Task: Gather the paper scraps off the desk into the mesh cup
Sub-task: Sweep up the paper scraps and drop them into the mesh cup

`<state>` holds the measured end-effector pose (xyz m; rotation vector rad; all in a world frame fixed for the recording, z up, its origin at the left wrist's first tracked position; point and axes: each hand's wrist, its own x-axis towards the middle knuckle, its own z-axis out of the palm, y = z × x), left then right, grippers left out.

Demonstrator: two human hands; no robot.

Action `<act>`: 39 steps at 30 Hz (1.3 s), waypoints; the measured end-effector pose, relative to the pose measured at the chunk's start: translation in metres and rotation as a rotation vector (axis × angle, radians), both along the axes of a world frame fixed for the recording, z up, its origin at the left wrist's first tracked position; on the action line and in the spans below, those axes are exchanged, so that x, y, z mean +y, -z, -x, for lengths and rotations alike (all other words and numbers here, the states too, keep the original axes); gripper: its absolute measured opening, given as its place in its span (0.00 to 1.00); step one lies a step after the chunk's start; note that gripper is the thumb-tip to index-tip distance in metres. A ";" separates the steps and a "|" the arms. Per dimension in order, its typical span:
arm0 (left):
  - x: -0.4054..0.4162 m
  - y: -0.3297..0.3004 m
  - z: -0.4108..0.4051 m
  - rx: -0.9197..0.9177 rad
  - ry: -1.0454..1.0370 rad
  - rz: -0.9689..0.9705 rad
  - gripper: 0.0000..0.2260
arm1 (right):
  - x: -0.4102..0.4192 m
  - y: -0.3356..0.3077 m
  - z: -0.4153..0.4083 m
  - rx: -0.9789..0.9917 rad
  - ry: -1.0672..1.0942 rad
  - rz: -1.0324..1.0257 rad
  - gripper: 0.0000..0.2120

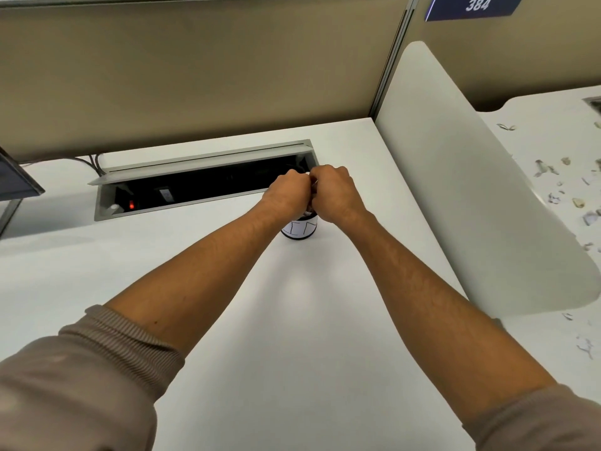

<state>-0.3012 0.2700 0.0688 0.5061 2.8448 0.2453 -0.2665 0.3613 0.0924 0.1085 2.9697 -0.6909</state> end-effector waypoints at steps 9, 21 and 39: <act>-0.013 -0.029 0.008 -0.192 0.098 0.008 0.03 | -0.007 0.023 0.000 0.104 0.046 -0.079 0.10; -0.039 -0.024 0.010 -0.124 -0.007 -0.180 0.13 | -0.006 0.029 0.000 0.100 0.110 0.060 0.06; -0.017 -0.005 -0.008 0.033 0.074 0.116 0.11 | 0.012 0.044 -0.004 0.195 0.265 0.373 0.03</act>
